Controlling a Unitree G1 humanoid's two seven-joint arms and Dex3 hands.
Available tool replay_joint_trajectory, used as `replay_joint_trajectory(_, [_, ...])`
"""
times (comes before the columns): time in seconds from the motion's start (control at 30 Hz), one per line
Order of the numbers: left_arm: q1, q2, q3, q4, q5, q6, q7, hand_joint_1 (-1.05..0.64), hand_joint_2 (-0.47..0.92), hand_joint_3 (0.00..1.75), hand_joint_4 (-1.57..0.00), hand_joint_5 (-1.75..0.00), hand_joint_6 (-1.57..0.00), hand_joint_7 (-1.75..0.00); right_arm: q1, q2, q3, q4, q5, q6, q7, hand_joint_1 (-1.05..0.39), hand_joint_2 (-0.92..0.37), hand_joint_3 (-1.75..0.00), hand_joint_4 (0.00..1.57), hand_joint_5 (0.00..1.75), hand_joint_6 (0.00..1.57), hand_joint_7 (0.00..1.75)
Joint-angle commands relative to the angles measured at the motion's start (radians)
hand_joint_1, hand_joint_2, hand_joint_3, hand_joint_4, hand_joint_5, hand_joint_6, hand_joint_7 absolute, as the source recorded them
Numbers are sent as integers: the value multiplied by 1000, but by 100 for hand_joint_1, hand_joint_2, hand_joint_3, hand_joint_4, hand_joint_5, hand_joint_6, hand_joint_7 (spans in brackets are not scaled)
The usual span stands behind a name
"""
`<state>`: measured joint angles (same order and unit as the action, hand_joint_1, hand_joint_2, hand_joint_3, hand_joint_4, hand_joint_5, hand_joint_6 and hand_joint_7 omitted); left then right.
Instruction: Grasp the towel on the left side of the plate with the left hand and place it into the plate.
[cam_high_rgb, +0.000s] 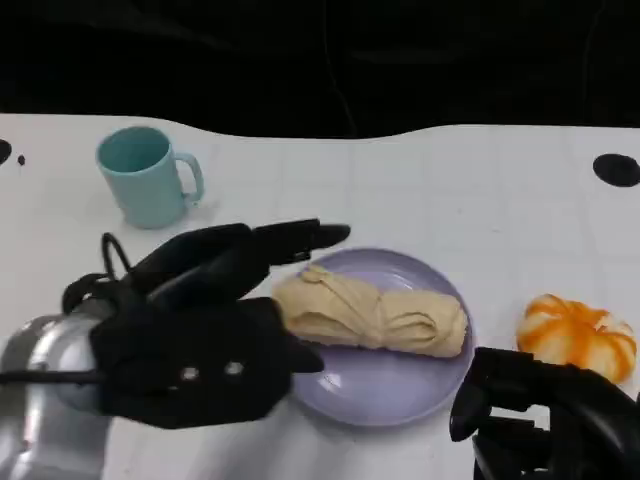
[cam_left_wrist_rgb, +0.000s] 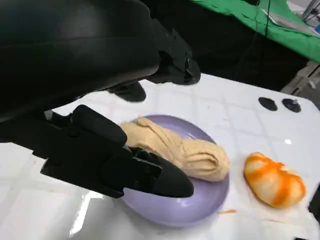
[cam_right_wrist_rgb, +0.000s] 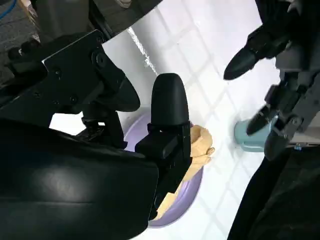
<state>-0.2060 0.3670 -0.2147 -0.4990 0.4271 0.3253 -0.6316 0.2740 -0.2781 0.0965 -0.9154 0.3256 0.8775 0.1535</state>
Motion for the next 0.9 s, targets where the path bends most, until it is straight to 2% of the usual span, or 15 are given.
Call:
replay_joint_trajectory(0.03, [79,27,96,-90,-131,51,-32,-38,92,29,-85,-36,-76,-9,-6,-7,-2,-1,-4,5,-4,-5,-52,-128,72,175,63,158])
replay_joint_trajectory(0.2, [187,24,205,-173,-297,95,-24,-24,92,35,-94,-43,-92,-11,-11,-2,6,3,-5,4,-9,-4,-52,-129,73,175,64,158])
replay_joint_trajectory(0.23, [215,13,231,-189,-334,103,-16,-23,92,36,-94,-48,-95,-10,-13,-2,9,1,-7,9,-13,-5,-51,-129,73,175,64,158])
replay_joint_trajectory(0.27, [236,5,251,-201,-368,111,-10,-20,92,37,-92,-61,-102,-11,-14,-2,11,-1,-8,13,-16,-6,-51,-128,73,175,64,158])
replay_joint_trajectory(0.33, [287,-20,298,-228,-441,131,8,-18,92,38,-89,-72,-109,-12,-17,0,15,-5,-8,19,-22,-7,-50,-128,73,175,64,157])
replay_joint_trajectory(0.4, [345,-43,342,-253,-500,131,31,-19,92,39,-87,-90,-114,-18,-18,1,16,-5,-5,19,-24,-7,-51,-128,73,175,64,157])
replay_joint_trajectory(0.43, [377,-60,367,-269,-534,142,46,-19,92,39,-86,-99,-113,-25,-19,3,16,-4,-3,18,-23,-7,-51,-128,73,175,64,157])
replay_joint_trajectory(0.47, [401,-71,384,-283,-560,153,60,-20,92,39,-83,-109,-104,-48,-19,5,15,-3,0,19,-23,-6,-51,-128,73,175,64,157])
replay_joint_trajectory(0.53, [454,-117,422,-325,-632,225,111,-22,92,40,-82,-119,-91,-75,-22,7,10,-3,6,22,-20,-5,-52,-128,74,175,64,157])
replay_joint_trajectory(0.57, [481,-146,440,-346,-677,260,138,-22,91,41,-82,-122,-89,-83,-24,6,8,-2,7,24,-19,-5,-52,-128,74,175,64,158])
replay_joint_trajectory(0.6, [498,-162,453,-362,-712,285,158,-22,88,50,-79,-131,-83,-97,-26,5,6,-2,7,25,-18,-5,-51,-128,74,175,64,158])
replay_joint_trajectory(0.67, [537,-195,460,-383,-761,303,197,-23,83,65,-75,-142,-76,-113,-29,2,1,0,7,27,-15,-5,-51,-128,74,175,64,158])
replay_joint_trajectory(0.77, [576,-222,455,-386,-808,312,241,-26,77,80,-73,-150,-73,-123,-27,2,-6,10,11,21,-9,-4,-51,-129,74,175,64,158])
replay_joint_trajectory(0.83, [586,-225,452,-360,-821,292,254,-27,77,82,-74,-149,-74,-124,-26,2,-9,15,11,19,-5,-3,-51,-129,74,175,64,158])
replay_joint_trajectory(0.9, [592,-223,447,-329,-821,269,260,-30,78,81,-80,-152,-74,-138,-25,0,-10,16,9,17,-2,-3,-51,-130,73,175,64,158])
